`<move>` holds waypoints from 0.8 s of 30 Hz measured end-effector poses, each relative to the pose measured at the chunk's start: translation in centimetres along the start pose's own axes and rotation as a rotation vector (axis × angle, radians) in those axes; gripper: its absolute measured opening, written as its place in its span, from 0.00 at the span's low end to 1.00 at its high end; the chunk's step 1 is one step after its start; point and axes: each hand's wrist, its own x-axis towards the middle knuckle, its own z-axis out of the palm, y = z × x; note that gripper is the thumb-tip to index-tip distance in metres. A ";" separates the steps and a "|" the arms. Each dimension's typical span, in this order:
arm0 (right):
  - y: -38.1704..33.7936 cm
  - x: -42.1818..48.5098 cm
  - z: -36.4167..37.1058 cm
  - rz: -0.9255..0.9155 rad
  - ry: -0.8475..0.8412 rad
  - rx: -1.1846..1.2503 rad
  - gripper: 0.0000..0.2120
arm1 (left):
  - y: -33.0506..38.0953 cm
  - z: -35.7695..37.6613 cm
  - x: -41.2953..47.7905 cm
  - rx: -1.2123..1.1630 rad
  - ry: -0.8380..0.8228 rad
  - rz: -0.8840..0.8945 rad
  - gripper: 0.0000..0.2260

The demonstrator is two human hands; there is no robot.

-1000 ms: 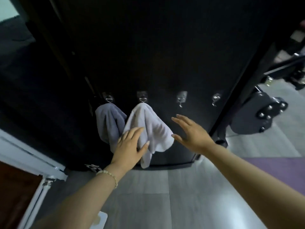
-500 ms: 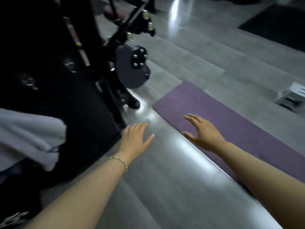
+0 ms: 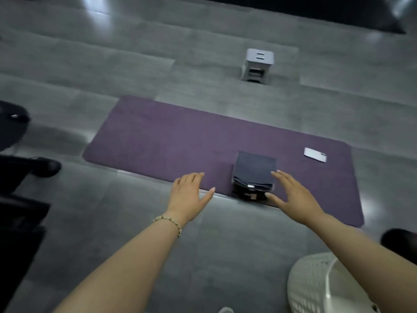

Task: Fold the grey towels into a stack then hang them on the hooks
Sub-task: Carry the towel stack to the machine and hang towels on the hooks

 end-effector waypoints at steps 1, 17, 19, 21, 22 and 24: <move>2.2 -0.1 -0.1 0.043 0.007 0.021 0.32 | 1.8 0.8 1.3 0.001 -0.019 0.023 0.37; 19.2 16.0 4.9 0.453 0.231 0.508 0.33 | 8.2 13.9 25.3 -0.020 -0.178 0.102 0.27; 21.3 18.9 8.0 0.502 0.257 0.608 0.34 | 7.7 17.8 27.9 -0.043 -0.215 0.089 0.28; 23.5 21.8 11.3 0.520 0.254 0.689 0.35 | 7.3 22.1 30.4 -0.064 -0.249 0.101 0.29; 24.8 23.3 12.9 0.517 0.249 0.716 0.35 | 7.1 24.2 31.8 -0.068 -0.257 0.123 0.29; 27.5 26.7 16.1 0.512 0.238 0.758 0.35 | 7.0 28.7 35.2 -0.081 -0.245 0.180 0.30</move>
